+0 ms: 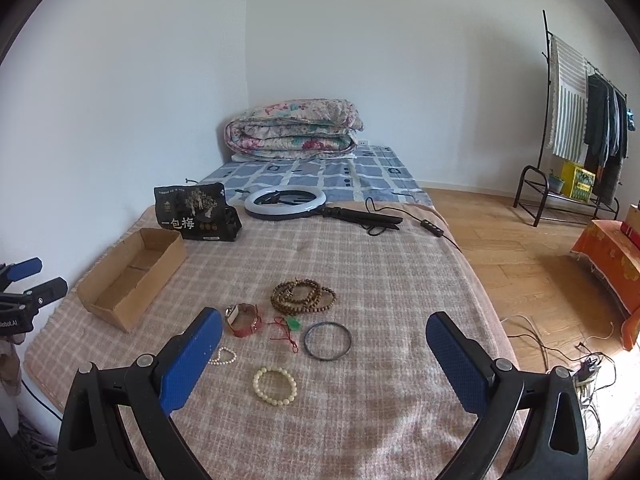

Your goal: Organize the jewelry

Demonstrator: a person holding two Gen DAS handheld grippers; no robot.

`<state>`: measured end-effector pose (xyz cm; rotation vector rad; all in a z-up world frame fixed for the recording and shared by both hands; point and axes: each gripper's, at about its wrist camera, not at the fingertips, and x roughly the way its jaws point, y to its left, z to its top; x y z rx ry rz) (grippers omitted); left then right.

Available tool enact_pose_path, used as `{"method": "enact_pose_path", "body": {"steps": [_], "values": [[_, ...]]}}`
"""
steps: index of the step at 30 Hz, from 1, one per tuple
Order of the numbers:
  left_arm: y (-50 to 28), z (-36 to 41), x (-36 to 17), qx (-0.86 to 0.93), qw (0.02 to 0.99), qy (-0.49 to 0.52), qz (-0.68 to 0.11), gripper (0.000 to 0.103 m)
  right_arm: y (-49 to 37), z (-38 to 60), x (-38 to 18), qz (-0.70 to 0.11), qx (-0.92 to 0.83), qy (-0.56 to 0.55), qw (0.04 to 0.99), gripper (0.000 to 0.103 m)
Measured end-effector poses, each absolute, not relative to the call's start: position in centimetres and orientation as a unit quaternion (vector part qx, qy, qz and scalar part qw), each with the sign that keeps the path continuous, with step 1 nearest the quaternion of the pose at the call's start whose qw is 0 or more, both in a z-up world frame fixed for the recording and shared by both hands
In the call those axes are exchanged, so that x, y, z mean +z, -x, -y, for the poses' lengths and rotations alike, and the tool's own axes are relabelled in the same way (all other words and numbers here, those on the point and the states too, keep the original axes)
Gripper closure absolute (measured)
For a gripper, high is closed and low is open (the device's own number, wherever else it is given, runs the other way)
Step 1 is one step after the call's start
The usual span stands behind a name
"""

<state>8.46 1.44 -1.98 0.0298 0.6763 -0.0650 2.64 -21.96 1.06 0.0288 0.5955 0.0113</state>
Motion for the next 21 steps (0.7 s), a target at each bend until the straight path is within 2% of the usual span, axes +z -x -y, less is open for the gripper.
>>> {"method": "enact_pose_path", "body": {"steps": [4, 8, 10, 13, 16, 21], "values": [[-10.4, -2.3, -2.7, -0.032, 0.938, 0.006, -0.346, 0.016, -6.0, 23.3, 0.8, -0.314, 0.004, -0.050, 0.948, 0.000], [-11.7, -3.2, -3.7, -0.041, 0.931, 0.025, -0.362, 0.023, -8.9, 24.1, 0.2, -0.324, 0.003, -0.073, 0.943, 0.000], [-12.3, -3.4, -4.3, -0.047, 0.926, 0.033, -0.374, 0.031, -10.0, 24.3, -0.6, -0.335, 0.009, -0.081, 0.939, 0.000], [-12.8, -3.7, -5.1, -0.059, 0.919, 0.047, -0.387, 0.033, -11.2, 24.3, -1.9, -0.361, 0.015, -0.077, 0.929, 0.003], [-13.4, -3.3, -6.0, -0.079, 0.909, 0.055, -0.406, 0.044, -11.6, 24.1, -2.6, -0.368, 0.014, -0.060, 0.928, 0.005], [-13.8, -2.3, -7.5, -0.099, 0.896, 0.060, -0.428, 0.045, -12.6, 23.8, -3.8, -0.374, 0.028, -0.077, 0.924, 0.005]]}}
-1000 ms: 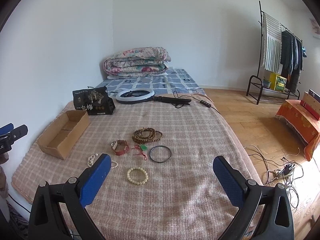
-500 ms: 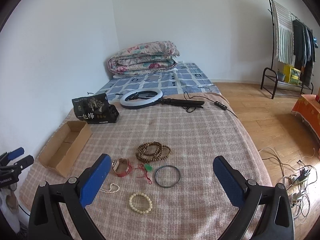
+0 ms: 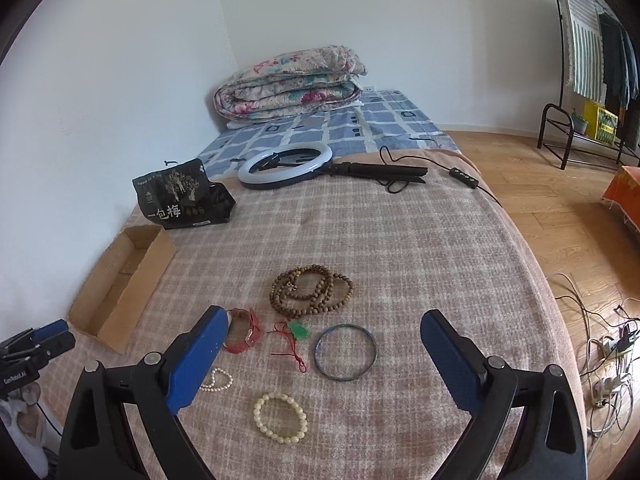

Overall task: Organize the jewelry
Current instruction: 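Move left tool to the pearl necklace while right tool approaches the brown wooden beads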

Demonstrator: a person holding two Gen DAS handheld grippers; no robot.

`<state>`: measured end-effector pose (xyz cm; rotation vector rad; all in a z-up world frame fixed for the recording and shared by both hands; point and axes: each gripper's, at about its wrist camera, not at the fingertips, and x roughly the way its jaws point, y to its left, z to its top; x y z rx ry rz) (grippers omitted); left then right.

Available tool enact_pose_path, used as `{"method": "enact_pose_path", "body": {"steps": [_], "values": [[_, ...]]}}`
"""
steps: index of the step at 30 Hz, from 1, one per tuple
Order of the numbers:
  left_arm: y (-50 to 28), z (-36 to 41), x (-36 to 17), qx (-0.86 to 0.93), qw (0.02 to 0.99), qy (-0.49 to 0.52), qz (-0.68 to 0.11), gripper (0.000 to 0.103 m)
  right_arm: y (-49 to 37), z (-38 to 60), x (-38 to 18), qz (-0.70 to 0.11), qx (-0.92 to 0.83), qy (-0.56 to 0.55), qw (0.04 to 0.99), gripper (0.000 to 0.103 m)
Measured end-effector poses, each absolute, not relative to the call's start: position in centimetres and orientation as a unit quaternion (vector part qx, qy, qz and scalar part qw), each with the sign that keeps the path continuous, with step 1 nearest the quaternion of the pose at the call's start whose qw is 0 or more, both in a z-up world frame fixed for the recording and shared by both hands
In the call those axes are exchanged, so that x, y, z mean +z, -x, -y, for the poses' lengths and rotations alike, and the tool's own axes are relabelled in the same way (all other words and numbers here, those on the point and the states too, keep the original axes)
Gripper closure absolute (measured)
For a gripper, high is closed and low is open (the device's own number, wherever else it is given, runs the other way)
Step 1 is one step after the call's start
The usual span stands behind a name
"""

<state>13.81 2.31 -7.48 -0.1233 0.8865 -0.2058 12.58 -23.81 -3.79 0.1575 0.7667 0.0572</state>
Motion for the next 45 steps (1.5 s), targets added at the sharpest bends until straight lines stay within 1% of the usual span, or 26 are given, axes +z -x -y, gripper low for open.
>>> {"method": "enact_pose_path", "body": {"steps": [1, 3, 11, 17, 21, 24, 27, 28, 30, 32, 34, 39, 45], "values": [[-13.8, -2.1, -7.6, -0.101, 0.894, 0.060, -0.431, 0.045, -13.1, 23.7, -4.2, -0.382, 0.031, -0.078, 0.920, 0.005], [-13.9, -1.8, -8.1, -0.103, 0.890, 0.062, -0.440, 0.047, -14.0, 23.5, -4.8, -0.392, 0.040, -0.079, 0.916, 0.011], [-14.6, -1.3, -8.9, -0.102, 0.884, 0.072, -0.450, 0.047, -17.4, 24.6, -6.4, -0.413, 0.031, -0.105, 0.904, 0.011], [-14.8, 0.1, -9.7, -0.117, 0.877, 0.064, -0.461, 0.048, -20.9, 24.3, -8.4, -0.439, 0.031, -0.094, 0.893, 0.011], [-15.5, -0.2, -10.3, -0.105, 0.875, 0.069, -0.467, 0.048, -23.7, 23.7, -10.5, -0.464, 0.022, -0.079, 0.882, 0.015], [-16.2, -0.8, -10.9, -0.098, 0.869, 0.081, -0.478, 0.050, -25.4, 23.3, -12.2, -0.486, 0.017, -0.063, 0.872, 0.017], [-16.8, -1.3, -11.5, -0.093, 0.864, 0.094, -0.486, 0.052, -26.7, 23.5, -13.7, -0.500, 0.005, -0.054, 0.864, 0.018], [-17.0, -1.4, -11.8, -0.093, 0.861, 0.099, -0.490, 0.055, -27.1, 23.6, -14.1, -0.504, 0.003, -0.053, 0.862, 0.018], [-17.4, -1.6, -12.5, -0.092, 0.855, 0.107, -0.499, 0.057, -27.8, 23.8, -14.7, -0.509, -0.005, -0.050, 0.859, 0.019], [-17.8, -1.6, -13.2, -0.089, 0.849, 0.110, -0.509, 0.058, -28.4, 23.9, -15.1, -0.513, -0.007, -0.044, 0.857, 0.021], [-18.4, -1.7, -13.8, -0.084, 0.845, 0.112, -0.515, 0.061, -28.8, 24.0, -15.4, -0.514, -0.006, -0.039, 0.857, 0.022], [-19.5, -1.5, -14.6, -0.086, 0.837, 0.127, -0.525, 0.062, -29.6, 24.3, -15.9, -0.516, -0.001, -0.047, 0.855, 0.023], [-19.0, 1.9, -15.5, -0.113, 0.834, 0.083, -0.534, 0.062, -30.5, 23.5, -16.3, -0.518, 0.015, -0.038, 0.855, 0.025]]}}
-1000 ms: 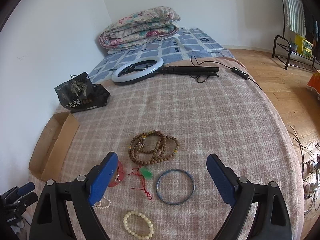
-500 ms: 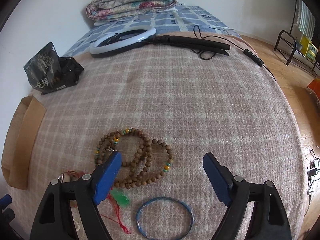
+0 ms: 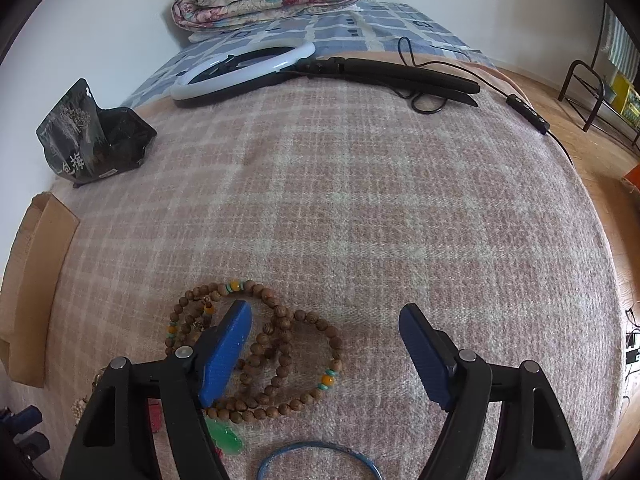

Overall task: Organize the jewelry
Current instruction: 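Move left tool to the pearl necklace while right tool approaches the brown wooden beads, then close left gripper on the pearl necklace while right gripper closes on the brown beads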

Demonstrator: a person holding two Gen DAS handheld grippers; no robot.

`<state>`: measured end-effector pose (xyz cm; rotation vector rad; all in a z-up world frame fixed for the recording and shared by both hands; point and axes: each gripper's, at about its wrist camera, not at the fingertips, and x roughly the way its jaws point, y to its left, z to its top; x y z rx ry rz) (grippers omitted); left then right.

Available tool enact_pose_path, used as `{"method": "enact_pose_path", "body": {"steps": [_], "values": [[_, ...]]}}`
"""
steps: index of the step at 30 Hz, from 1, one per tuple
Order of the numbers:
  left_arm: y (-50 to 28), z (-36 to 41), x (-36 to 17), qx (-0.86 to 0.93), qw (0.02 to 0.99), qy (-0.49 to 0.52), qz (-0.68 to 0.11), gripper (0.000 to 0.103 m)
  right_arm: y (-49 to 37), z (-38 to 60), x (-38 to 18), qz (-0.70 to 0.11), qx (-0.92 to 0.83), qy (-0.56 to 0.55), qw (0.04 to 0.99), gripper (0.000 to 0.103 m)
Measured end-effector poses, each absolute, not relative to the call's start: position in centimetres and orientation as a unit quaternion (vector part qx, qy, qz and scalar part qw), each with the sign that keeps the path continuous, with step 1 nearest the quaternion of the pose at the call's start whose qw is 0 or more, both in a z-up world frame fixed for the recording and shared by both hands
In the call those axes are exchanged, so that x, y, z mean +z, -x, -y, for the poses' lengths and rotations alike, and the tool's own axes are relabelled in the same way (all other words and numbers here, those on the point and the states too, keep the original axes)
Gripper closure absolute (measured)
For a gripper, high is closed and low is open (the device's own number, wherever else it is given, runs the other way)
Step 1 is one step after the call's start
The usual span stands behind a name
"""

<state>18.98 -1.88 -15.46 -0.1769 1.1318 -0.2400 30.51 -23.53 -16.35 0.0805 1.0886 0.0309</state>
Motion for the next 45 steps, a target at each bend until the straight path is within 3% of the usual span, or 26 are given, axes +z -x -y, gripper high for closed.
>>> {"method": "enact_pose_path", "body": {"steps": [13, 22, 25, 26, 30, 33, 45], "values": [[-17.9, 9.2, -17.8, -0.166, 0.833, -0.098, -0.519, 0.062, -31.3, 22.6, -17.5, -0.524, 0.029, -0.007, 0.851, 0.025], [-19.5, 9.3, -20.4, -0.162, 0.819, -0.120, -0.537, 0.062, -31.3, 21.5, -18.0, -0.532, 0.036, 0.044, 0.845, 0.026], [-19.6, 9.5, -20.5, -0.169, 0.820, -0.119, -0.533, 0.072, -31.2, 21.3, -17.9, -0.529, 0.047, 0.039, 0.846, 0.038], [-19.6, 9.6, -20.5, -0.171, 0.821, -0.120, -0.532, 0.074, -31.2, 21.3, -17.8, -0.528, 0.051, 0.037, 0.847, 0.047], [-19.6, 10.0, -20.5, -0.186, 0.820, -0.114, -0.530, 0.097, -31.0, 20.7, -17.7, -0.523, 0.063, 0.040, 0.849, 0.075], [-19.5, 10.0, -20.3, -0.188, 0.821, -0.102, -0.529, 0.098, -30.7, 20.4, -17.5, -0.519, 0.070, 0.040, 0.851, 0.089], [-19.2, 8.0, -15.5, -0.199, 0.845, -0.025, -0.495, 0.098, -29.4, 20.7, -13.8, -0.486, 0.104, -0.029, 0.867, 0.093]]}}
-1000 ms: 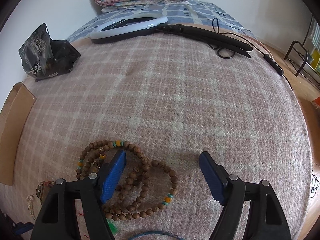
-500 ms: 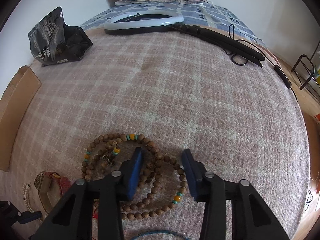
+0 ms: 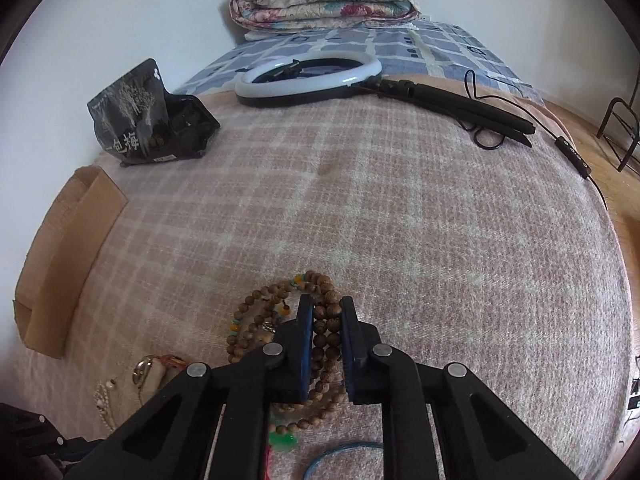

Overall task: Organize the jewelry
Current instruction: 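Close left gripper on the pearl necklace while right gripper closes on the brown beads, then lift and carry both held strands over the cardboard box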

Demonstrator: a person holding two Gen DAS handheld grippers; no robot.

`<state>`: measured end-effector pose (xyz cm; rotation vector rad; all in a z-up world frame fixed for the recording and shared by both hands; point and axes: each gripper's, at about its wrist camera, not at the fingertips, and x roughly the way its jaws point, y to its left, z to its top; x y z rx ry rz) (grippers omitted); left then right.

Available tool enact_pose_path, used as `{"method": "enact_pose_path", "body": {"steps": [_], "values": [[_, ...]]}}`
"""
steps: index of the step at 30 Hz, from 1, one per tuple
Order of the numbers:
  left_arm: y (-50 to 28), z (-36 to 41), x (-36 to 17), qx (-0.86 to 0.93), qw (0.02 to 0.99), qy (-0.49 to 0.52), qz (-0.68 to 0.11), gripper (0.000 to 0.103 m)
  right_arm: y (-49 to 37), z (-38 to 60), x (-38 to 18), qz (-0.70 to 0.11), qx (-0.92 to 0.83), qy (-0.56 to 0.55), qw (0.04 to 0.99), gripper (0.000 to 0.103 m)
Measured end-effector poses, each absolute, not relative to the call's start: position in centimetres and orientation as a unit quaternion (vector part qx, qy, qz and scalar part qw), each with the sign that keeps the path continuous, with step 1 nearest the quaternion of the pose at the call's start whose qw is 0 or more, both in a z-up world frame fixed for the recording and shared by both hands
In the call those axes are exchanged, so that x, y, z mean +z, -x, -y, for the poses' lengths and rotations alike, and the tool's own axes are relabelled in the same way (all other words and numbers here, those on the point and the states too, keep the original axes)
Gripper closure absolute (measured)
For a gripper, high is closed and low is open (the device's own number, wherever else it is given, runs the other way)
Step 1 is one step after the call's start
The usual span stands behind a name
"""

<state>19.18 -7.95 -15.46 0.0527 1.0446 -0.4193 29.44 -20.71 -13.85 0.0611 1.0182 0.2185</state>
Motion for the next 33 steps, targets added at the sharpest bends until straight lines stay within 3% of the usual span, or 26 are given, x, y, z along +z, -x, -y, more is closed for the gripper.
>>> {"method": "enact_pose_path", "body": {"steps": [23, 33], "values": [[-17.3, 0.7, -3.5, -0.201, 0.898, 0.078, -0.382, 0.098, -22.0, 18.6, 1.7, -0.348, 0.101, -0.044, 0.931, 0.093], [-17.1, -3.9, -1.1, -0.170, 0.914, 0.106, -0.352, 0.098, -21.1, 13.5, 5.8, -0.316, 0.140, -0.040, 0.938, 0.093]]}}
